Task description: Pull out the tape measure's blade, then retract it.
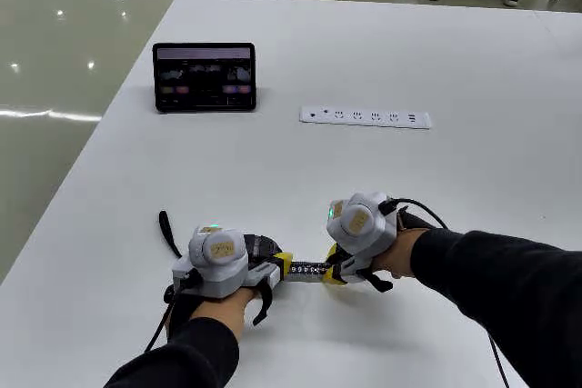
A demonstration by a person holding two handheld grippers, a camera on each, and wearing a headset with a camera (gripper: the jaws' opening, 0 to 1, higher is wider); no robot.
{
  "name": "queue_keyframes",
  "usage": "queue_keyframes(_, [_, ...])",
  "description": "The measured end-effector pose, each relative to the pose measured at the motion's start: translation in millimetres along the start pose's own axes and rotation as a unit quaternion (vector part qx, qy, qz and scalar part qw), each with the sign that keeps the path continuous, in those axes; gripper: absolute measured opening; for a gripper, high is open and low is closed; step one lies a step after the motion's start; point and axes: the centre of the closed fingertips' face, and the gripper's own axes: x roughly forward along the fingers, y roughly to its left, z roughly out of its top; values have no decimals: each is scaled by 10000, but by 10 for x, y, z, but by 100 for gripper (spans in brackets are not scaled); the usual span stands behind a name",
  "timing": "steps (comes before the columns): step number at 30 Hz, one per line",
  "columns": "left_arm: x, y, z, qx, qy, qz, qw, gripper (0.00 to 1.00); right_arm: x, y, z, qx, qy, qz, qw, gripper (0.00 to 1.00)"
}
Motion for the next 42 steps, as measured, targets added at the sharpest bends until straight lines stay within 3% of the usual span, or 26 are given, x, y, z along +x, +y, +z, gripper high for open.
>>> queue_keyframes(10, [0,2,-2,-10,-9,0,10000,62,32,10,63,-120,-37,9,9999,10])
queue_keyframes(24, [0,3,-8,-27,10,-25,10000,62,135,44,272,-284,-204,12,9994,10])
queue_keyframes(42, [-2,14,-2,-36,15,-69,10000,62,199,67,378,-182,-372,42,9991,10])
